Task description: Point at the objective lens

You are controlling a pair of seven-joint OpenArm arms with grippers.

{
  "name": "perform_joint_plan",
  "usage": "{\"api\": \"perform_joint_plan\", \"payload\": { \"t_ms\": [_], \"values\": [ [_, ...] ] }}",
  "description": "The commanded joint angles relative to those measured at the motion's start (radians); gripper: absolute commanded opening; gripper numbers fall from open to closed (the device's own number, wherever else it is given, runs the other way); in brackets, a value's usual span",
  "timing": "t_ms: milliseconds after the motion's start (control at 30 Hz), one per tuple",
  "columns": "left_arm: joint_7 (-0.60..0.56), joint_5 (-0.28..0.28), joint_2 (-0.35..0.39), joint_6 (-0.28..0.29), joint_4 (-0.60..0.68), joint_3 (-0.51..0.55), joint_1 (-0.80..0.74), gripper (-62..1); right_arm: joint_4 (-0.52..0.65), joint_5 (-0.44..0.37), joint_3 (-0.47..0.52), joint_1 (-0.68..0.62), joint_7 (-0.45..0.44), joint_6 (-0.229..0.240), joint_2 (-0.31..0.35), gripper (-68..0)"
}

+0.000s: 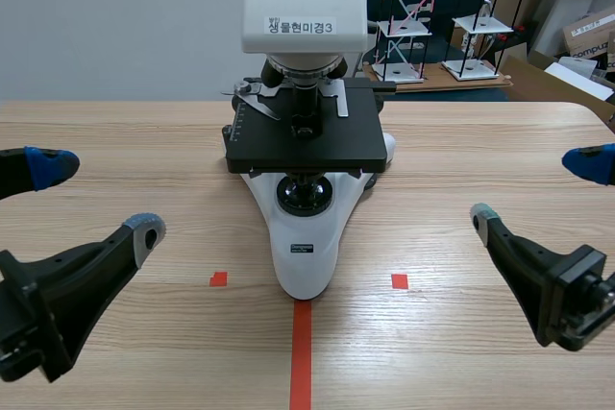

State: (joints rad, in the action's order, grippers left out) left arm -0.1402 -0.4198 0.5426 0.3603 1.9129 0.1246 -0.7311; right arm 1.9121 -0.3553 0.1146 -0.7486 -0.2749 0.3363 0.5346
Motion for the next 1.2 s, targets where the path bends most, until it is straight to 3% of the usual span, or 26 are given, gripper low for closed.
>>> {"api": "perform_joint_plan", "payload": {
  "t_ms": [0,633,700,800,900,1000,1167],
  "values": [
    [-0.021,-0.007,-0.007,-0.002,0.013,0.000,0.000,0.6,0.011,-0.011,0.010,0.001,-0.008,0.000,0.005,-8.6],
    [-0.021,-0.006,-0.007,-0.002,0.013,0.000,0.000,0.3,0.011,-0.011,0.010,0.001,-0.001,0.000,0.005,-8.6],
    [-0.021,-0.007,-0.008,-0.002,0.013,0.000,0.000,-4.8,0.011,-0.011,0.010,0.001,-0.001,0.000,0.005,-8.6],
    [-0.022,-0.007,-0.008,-0.009,0.013,0.000,0.001,-19.3,0.011,-0.011,0.010,0.001,-0.001,0.000,0.005,-8.6],
    [-0.021,-0.007,-0.008,-0.009,0.009,-0.001,0.020,-37.1,0.011,-0.011,0.010,0.001,0.000,0.000,0.006,-8.6],
    [-0.021,-0.014,-0.008,-0.006,-0.004,-0.001,0.043,-58.9,0.011,-0.011,0.010,0.000,0.000,0.000,0.006,-8.6],
    [-0.062,-0.020,-0.010,-0.007,-0.044,-0.035,0.110,-59.5,0.011,-0.011,0.010,0.000,0.000,0.000,0.006,-8.6]
  ]
}}
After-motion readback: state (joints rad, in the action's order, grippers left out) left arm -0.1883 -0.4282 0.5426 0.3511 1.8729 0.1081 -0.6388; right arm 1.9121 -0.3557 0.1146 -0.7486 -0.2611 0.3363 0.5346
